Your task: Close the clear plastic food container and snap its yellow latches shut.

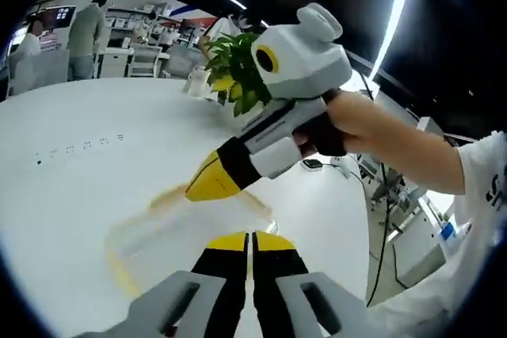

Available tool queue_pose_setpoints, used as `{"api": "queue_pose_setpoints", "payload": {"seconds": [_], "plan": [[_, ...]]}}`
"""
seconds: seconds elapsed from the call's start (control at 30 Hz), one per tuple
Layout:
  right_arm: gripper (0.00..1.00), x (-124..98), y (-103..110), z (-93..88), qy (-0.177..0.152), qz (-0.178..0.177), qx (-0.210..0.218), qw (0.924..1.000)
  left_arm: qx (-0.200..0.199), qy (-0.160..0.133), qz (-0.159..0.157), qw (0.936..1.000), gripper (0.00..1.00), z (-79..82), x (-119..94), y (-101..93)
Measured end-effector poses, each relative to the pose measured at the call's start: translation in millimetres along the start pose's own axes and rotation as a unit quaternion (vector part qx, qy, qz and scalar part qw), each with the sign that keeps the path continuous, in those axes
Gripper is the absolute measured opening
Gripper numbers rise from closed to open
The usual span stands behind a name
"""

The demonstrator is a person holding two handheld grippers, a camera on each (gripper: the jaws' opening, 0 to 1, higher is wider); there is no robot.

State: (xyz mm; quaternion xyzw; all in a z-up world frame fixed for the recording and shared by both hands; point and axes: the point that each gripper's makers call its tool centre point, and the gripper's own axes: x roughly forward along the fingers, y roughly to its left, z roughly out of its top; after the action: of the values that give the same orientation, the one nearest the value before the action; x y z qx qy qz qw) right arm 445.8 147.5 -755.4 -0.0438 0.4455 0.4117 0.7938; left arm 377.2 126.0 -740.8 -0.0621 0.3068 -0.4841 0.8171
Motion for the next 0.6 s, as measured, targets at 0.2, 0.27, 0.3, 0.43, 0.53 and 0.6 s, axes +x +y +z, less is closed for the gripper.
{"api": "queue_pose_setpoints", "payload": {"seconds": [0.2, 0.27, 0.3, 0.43, 0.53, 0.6], "plan": [[0.0, 12, -11, 17.4, -0.013, -0.015, 0.01, 0.9998, -0.02, -0.003, -0.004, 0.9998, 0.0, -5.3, -7, 1.0], [0.0, 16, -17, 22.0, -0.008, -0.023, 0.006, 0.9997, -0.019, -0.001, -0.004, 0.9998, 0.0, -6.0, -7, 1.6], [0.0, 18, -20, 24.0, -0.008, -0.033, 0.001, 0.9994, -0.021, 0.001, -0.004, 0.9998, 0.0, -6.8, -8, 1.5], [0.0, 27, -25, 27.9, 0.005, -0.036, -0.007, 0.9993, -0.027, 0.001, -0.018, 0.9995, 0.0, -8.8, -10, -6.0], [0.0, 33, -32, 20.8, 0.02, -0.046, -0.009, 0.9987, -0.021, 0.022, -0.031, 0.9991, 0.0, -19.3, -11, -15.3], [0.0, 34, -35, 15.1, 0.03, -0.051, -0.015, 0.9981, -0.008, 0.034, -0.034, 0.9988, 0.0, -25.8, -11, -19.5]]}}
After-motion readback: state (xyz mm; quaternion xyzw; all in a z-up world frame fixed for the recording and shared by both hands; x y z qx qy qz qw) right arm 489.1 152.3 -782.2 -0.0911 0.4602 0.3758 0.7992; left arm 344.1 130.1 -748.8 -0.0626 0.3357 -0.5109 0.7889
